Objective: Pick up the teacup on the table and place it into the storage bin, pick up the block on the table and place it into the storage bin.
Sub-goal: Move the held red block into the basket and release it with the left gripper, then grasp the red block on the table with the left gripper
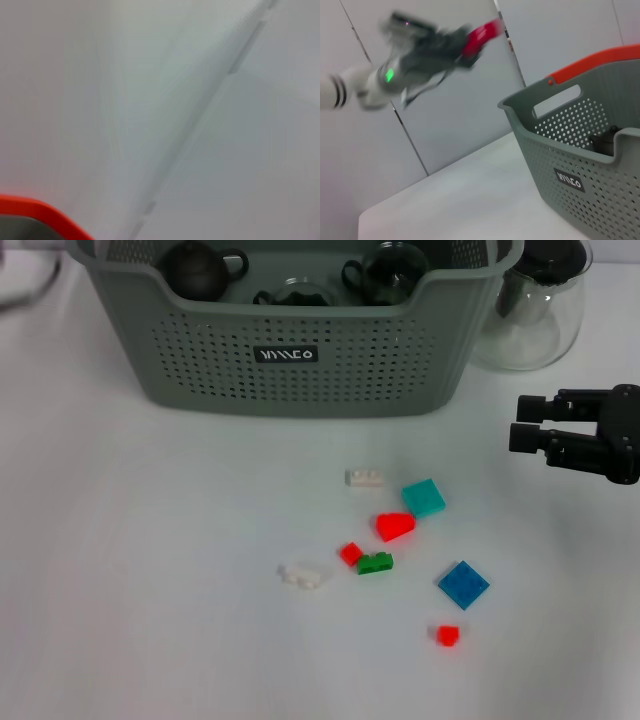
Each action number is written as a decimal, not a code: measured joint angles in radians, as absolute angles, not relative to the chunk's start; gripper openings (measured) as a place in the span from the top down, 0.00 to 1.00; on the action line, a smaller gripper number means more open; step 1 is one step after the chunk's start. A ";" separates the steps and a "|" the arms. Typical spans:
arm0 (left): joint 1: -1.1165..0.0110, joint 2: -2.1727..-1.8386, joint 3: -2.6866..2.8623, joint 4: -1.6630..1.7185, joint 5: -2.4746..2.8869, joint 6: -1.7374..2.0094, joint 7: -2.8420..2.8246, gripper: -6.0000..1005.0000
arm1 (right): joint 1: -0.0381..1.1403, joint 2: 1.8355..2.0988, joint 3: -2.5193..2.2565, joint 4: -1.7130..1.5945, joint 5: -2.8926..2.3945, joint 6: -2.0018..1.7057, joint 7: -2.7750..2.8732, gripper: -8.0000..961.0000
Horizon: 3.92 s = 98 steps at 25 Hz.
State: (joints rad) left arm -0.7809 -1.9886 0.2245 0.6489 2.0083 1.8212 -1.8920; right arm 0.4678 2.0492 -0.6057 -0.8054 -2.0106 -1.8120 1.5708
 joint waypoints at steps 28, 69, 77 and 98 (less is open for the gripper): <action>-1.018 -2.108 1.021 0.802 2.648 0.980 -2.549 0.63 | 0.473 2.054 -0.606 -0.805 -2.013 -1.811 1.580 0.49; -0.318 -2.177 0.327 0.239 2.184 1.429 -0.480 0.35 | 0.478 2.048 -0.606 -0.787 -2.013 -1.799 1.598 0.49; -0.318 -2.178 0.279 0.180 2.176 1.389 -0.353 0.35 | 0.477 2.047 -0.606 -0.784 -2.013 -1.799 1.598 0.49; -0.303 -2.178 0.162 0.099 2.225 1.420 -0.264 0.34 | 0.479 2.046 -0.605 -0.781 -2.013 -1.799 1.598 0.49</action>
